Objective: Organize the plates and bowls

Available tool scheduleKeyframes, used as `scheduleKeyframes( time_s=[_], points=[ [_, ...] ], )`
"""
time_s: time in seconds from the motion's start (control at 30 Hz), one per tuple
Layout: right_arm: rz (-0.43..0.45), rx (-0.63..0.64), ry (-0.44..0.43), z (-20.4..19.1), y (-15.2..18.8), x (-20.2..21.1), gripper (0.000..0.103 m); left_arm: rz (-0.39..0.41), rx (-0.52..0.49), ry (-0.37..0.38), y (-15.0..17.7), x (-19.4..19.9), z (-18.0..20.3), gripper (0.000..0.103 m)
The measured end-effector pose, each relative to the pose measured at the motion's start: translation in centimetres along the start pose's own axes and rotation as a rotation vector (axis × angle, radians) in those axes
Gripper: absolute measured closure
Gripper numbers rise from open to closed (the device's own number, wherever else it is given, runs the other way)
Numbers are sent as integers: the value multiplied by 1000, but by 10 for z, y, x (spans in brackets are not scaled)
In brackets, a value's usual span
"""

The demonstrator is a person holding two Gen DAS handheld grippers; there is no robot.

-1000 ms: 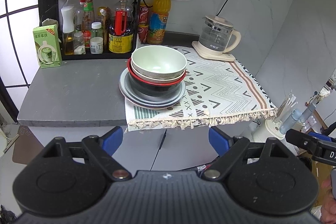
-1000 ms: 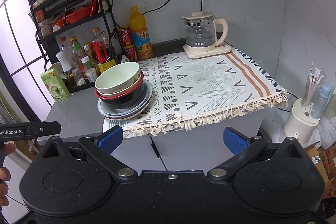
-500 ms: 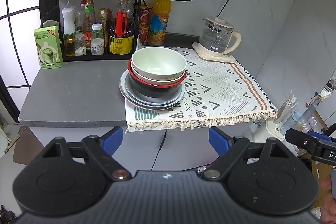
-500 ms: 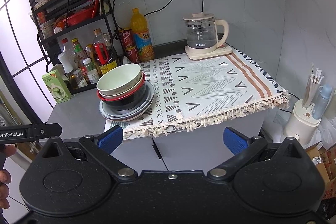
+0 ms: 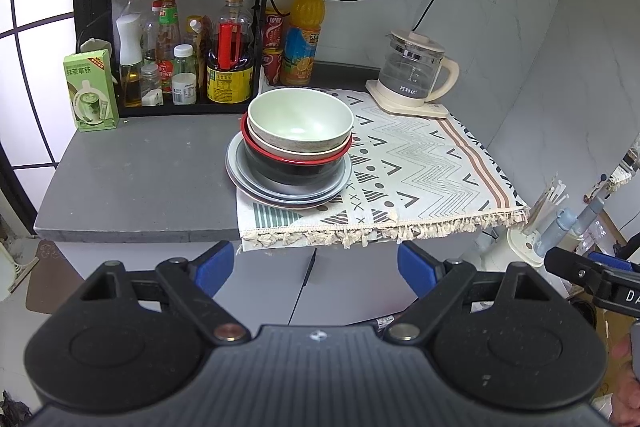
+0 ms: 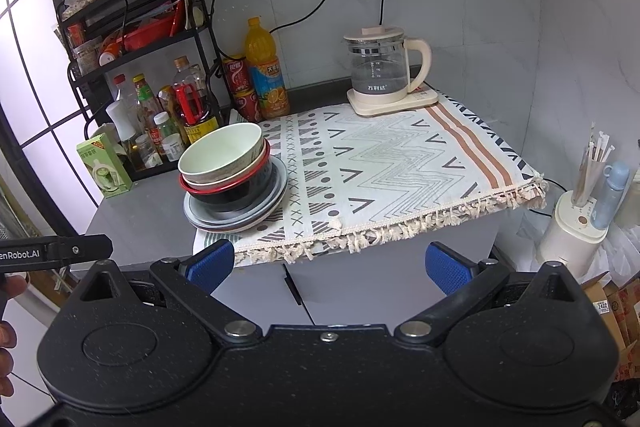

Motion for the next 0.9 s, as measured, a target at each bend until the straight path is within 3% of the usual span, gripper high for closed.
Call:
scheduleKeyframes(
  time_s=[0.9],
  points=[
    [-7,14,9,5,3,0,0,-10,8,-5,5,-3,5,16]
  ],
)
Point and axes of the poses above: each gripper's, at about its wrist camera, not at the fingertips, and x roughly against the way its jaws point, z to its right, y to its underside, the point moved 6 cm from there along -x, roughly the way its jaws point, and after that the axes turned 7 degrees about z, right-handed, at the moved point
